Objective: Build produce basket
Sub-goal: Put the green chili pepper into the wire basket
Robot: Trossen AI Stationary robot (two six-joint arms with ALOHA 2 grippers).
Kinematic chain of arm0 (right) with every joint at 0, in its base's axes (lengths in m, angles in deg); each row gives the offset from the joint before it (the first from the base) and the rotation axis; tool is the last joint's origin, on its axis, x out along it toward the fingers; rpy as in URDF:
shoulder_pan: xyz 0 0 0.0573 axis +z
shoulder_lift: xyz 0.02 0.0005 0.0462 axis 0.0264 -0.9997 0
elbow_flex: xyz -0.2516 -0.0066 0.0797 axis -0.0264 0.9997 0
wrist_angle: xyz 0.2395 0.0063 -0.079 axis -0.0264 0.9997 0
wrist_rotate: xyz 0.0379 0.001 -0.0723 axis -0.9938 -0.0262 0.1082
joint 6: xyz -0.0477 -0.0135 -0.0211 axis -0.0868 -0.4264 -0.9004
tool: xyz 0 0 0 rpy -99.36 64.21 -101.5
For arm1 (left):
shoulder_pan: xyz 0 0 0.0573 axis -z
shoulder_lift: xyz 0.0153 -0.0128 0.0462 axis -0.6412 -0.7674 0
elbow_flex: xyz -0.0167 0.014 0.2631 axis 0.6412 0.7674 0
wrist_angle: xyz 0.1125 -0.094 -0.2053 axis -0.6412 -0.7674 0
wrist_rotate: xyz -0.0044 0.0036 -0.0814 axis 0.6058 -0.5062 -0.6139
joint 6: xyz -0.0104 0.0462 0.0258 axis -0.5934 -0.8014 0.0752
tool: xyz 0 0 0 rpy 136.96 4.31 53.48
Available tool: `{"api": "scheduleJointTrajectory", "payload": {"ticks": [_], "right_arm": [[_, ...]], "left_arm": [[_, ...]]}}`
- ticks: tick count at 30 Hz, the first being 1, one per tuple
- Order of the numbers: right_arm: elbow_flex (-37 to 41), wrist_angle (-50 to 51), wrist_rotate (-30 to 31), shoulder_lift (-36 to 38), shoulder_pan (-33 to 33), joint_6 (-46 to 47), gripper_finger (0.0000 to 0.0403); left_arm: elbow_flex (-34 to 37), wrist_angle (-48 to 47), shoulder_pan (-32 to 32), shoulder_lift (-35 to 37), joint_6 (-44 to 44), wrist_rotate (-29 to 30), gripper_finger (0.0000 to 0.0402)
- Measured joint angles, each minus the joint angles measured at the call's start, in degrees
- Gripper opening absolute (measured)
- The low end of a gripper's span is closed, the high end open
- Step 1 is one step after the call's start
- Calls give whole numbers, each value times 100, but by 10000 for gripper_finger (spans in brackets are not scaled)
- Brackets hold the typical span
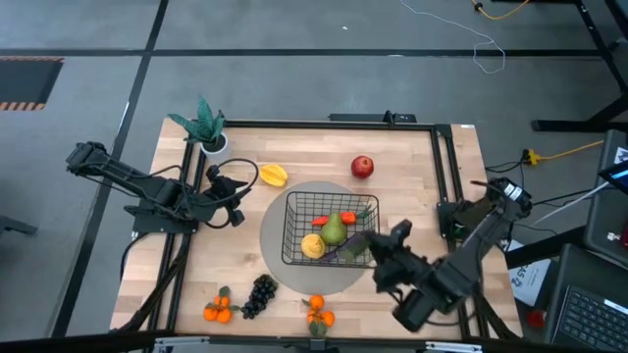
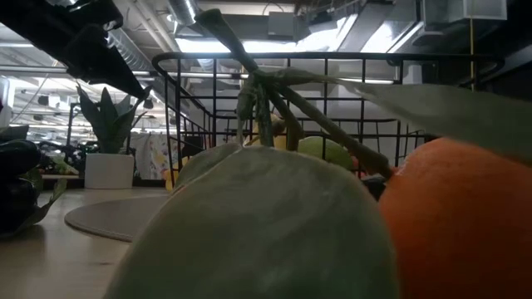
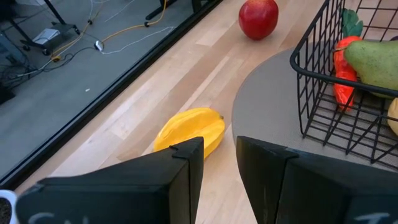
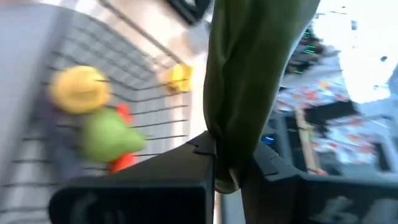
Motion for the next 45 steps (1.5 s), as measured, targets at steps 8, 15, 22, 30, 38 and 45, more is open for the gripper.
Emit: {"api": "scheduleJointTrajectory", "payload": {"ticks": [8,15,22,30,38,45], "right_arm": [[8,1091,284,3,-950,821,22],[76,1040,-273,275,-1897,604,22],[76,1054,-1331,678,-2987,592,21],[76,61,-3608,721,-4054,-326,21],[81,-1612,-6305,686,-4361,-2386,21],[94,-1043,-6251,686,-4361,-2346,22]], "left_arm": [[0,0,0,0,30,-1,86],[0,2,2,1,36,-3,86],[0,4,2,1,41,-3,86],[0,1,2,-1,40,-3,86],[0,-2,2,0,39,-3,86],[0,-2,2,-1,38,-3,86]]}}
